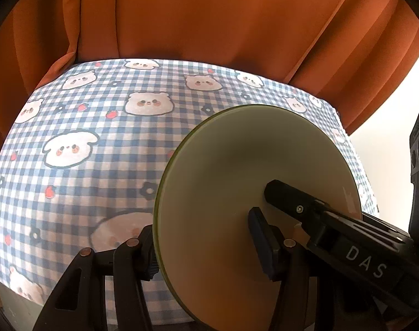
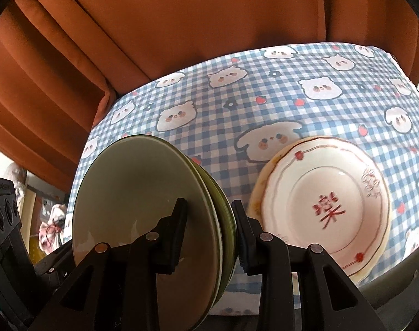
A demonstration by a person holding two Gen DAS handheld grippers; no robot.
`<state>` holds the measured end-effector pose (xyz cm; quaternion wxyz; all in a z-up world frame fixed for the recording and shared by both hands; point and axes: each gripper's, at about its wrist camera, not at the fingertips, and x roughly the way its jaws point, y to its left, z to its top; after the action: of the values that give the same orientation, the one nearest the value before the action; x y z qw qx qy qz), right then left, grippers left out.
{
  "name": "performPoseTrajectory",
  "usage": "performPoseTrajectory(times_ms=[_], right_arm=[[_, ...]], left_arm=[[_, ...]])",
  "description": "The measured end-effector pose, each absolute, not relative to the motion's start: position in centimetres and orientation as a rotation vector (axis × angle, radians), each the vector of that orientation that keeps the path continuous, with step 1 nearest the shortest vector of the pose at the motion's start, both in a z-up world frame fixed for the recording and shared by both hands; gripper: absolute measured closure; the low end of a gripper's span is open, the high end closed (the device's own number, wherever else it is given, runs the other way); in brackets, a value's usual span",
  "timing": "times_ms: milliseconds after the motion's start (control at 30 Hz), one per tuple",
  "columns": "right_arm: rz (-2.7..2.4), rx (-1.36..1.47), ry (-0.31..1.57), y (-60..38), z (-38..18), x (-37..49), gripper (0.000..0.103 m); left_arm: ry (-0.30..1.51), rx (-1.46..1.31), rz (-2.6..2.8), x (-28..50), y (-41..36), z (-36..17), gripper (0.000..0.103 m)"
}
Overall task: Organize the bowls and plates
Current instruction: 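Carry the nested bowls with both tools over the plate stack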
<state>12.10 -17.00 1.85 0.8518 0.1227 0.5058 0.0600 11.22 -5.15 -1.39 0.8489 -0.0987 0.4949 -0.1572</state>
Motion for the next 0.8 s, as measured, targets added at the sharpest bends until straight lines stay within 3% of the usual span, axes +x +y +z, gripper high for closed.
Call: performPoseTrajectory(times_ms=[800], right_arm=[[0.169, 0.213, 1.095, -29.2, 1.7, 12.6, 0.067]], left_arm=[[1.066, -0.272, -0.281, 11.1, -17.1, -2.7, 0.047]])
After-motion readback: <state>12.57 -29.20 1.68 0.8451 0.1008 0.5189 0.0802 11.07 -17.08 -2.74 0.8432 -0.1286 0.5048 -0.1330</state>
